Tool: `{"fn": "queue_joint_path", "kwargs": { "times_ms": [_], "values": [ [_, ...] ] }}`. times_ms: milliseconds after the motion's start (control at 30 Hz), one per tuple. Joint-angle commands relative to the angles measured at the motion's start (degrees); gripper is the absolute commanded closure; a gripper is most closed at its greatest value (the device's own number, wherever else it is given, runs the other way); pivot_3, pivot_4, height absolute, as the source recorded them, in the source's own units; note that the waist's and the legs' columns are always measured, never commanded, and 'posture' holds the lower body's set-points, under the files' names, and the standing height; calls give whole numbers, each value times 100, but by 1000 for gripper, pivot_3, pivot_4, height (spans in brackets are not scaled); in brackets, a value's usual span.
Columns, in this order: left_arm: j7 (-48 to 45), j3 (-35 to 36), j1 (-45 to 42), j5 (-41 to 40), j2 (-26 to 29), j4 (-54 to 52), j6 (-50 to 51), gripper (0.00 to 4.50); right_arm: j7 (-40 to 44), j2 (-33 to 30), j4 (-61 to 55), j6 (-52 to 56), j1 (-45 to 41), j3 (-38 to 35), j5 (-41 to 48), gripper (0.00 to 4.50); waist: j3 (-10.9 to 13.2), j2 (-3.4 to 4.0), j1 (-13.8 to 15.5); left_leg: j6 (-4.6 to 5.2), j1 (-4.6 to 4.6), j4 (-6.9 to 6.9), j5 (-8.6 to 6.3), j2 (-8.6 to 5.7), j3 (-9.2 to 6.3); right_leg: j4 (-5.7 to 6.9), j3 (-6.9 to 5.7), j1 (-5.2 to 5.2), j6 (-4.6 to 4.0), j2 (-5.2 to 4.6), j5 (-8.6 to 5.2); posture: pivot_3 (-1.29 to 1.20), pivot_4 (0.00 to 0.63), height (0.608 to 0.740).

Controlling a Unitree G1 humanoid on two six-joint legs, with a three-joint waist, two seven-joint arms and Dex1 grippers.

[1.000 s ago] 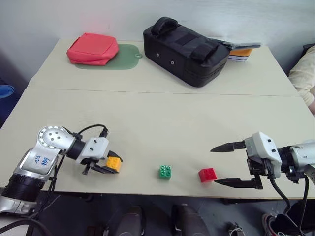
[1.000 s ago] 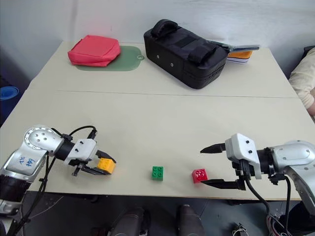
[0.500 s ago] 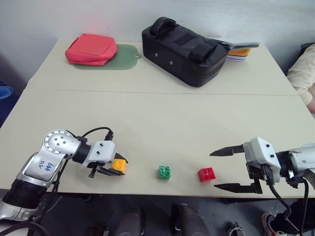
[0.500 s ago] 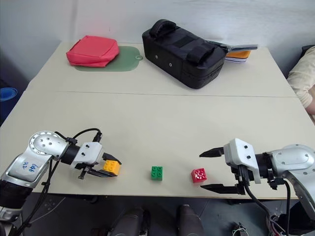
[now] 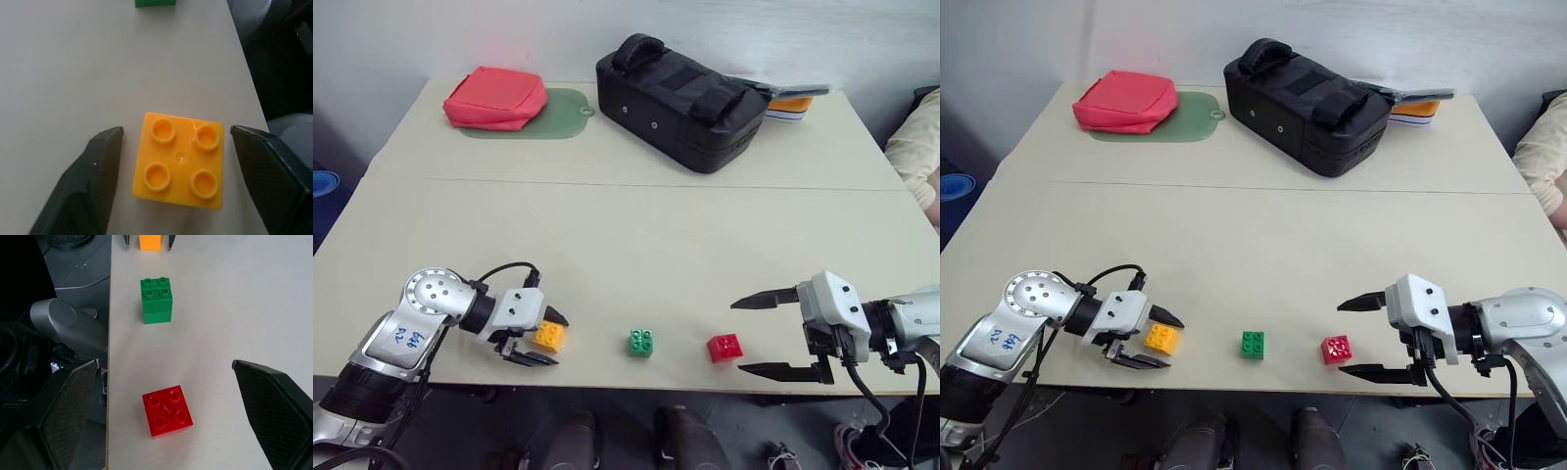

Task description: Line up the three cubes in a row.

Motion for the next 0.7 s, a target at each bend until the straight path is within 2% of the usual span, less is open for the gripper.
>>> {"fn": "queue_joint_path", "kwargs": {
  "times_ms": [33, 133, 300, 400, 533, 700],
  "values": [
    [-40, 178, 31, -85, 123, 5, -46, 25, 48, -93, -63, -82, 29, -329, 48, 0, 0, 0, 1, 0, 0, 0, 0, 0, 0, 0, 0, 0, 0, 0, 0, 0, 150, 740],
    [-158, 356, 68, -236, 262, 50, -77, 25, 125, -125, -19, -77, 141, -504, 65, 0, 0, 0, 0, 0, 0, 0, 0, 0, 0, 0, 0, 0, 0, 0, 0, 0, 150, 740],
    [-466, 1303, 286, -989, 713, 7, 132, 25, 742, -182, 421, -355, 725, -1316, 69, 0, 0, 0, 0, -1, 0, -5, 0, 3, -1, -5, -1, 0, -1, 0, 0, 0, 150, 740],
    [-579, 1887, 223, -1385, 1011, 250, 536, 25, 1144, -269, 1030, -548, 975, -1744, -38, 0, 0, 0, 1, 2, 10, -5, -2, 2, 0, -6, -2, 10, -1, -2, 0, 0, 150, 740],
    [-785, 2402, 421, -1531, 1367, 417, 611, 25, 1657, -401, 1666, -666, 1173, -2181, -7, 0, 0, 0, -8, 20, 13, -8, -12, 2, 0, -7, -2, 11, -2, -1, -1, 0, 150, 740],
    [-1116, 2755, 853, -1633, 1543, 355, 473, 25, 1716, -380, 1918, -722, 1155, -2173, 23, 0, -1, 2, -30, 18, 19, -19, -12, 4, 1, -8, 0, 11, -8, -2, -4, 0, 150, 740]
  ]
}}
